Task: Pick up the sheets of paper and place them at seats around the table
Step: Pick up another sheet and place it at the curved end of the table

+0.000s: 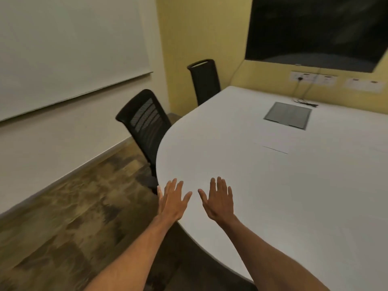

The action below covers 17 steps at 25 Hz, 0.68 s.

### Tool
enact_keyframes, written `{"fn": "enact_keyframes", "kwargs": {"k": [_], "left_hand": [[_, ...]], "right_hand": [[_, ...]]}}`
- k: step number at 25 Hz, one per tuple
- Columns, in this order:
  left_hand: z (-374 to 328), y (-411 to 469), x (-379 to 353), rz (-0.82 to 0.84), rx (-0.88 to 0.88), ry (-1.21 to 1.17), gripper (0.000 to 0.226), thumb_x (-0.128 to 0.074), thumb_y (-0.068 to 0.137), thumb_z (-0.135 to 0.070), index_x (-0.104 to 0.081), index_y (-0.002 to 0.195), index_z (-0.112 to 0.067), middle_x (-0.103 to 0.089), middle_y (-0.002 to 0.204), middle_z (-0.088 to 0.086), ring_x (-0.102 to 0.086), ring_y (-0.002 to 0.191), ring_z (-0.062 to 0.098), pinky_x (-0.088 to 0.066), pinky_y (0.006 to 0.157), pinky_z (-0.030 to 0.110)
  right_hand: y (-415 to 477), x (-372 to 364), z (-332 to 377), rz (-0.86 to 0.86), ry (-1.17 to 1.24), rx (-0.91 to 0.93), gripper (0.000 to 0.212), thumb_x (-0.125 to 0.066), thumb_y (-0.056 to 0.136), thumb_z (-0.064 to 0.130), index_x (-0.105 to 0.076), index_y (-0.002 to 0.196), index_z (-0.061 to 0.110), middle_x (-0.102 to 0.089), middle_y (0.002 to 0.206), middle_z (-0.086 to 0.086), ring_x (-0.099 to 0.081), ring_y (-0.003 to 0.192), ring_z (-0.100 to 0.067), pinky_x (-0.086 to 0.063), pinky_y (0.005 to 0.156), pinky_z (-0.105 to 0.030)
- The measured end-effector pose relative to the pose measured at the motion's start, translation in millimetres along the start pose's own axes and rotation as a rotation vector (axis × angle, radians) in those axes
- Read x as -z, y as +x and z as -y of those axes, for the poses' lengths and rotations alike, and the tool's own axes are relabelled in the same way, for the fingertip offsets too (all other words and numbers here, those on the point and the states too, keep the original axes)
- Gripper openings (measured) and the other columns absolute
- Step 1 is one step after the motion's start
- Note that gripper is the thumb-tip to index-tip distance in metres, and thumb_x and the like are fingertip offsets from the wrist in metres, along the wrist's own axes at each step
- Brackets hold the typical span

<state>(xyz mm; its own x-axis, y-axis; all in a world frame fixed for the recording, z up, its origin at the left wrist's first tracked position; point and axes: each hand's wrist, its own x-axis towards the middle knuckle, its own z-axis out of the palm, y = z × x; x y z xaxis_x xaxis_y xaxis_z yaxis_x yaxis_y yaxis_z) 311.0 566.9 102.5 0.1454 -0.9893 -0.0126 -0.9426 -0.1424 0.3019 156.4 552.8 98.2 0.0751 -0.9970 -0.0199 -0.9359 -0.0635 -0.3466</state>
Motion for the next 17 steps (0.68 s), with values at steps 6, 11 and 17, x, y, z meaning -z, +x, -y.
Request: {"fn": "enact_keyframes", "kwargs": {"k": [6, 11, 17], "left_hand": [[-34.2, 82.7, -7.4, 0.087, -0.249, -0.027, 0.063, -0.024, 0.096, -0.058, -0.023, 0.15, -0.025, -0.014, 0.162, 0.002, -0.007, 0.15, 0.02, 0.006, 0.119, 0.051], [-77.0, 155.5, -24.3, 0.15, -0.376, -0.037, 0.061, -0.026, 0.098, -0.054, -0.024, 0.15, -0.022, -0.015, 0.162, 0.003, -0.006, 0.15, 0.019, 0.004, 0.12, 0.05], [-119.8, 224.6, -47.4, 0.217, -0.456, -0.033, 0.06, -0.024, 0.099, -0.053, -0.024, 0.15, -0.021, -0.016, 0.161, 0.003, -0.008, 0.15, 0.02, 0.003, 0.12, 0.049]], "right_hand": [[47.7, 8.9, -26.2, -0.098, 0.02, -0.223, 0.072, -0.019, 0.097, 0.058, -0.014, 0.152, 0.013, -0.009, 0.162, -0.01, -0.004, 0.15, -0.025, -0.005, 0.122, -0.044], [106.8, 13.6, -60.9, -0.151, 0.007, -0.366, 0.072, -0.019, 0.097, 0.058, -0.014, 0.152, 0.013, -0.01, 0.162, -0.011, -0.005, 0.15, -0.025, -0.004, 0.121, -0.043], [170.3, 26.0, -91.0, -0.172, 0.039, -0.473, 0.071, -0.019, 0.097, 0.058, -0.013, 0.153, 0.013, -0.008, 0.162, -0.01, -0.003, 0.15, -0.024, -0.002, 0.121, -0.043]]}}
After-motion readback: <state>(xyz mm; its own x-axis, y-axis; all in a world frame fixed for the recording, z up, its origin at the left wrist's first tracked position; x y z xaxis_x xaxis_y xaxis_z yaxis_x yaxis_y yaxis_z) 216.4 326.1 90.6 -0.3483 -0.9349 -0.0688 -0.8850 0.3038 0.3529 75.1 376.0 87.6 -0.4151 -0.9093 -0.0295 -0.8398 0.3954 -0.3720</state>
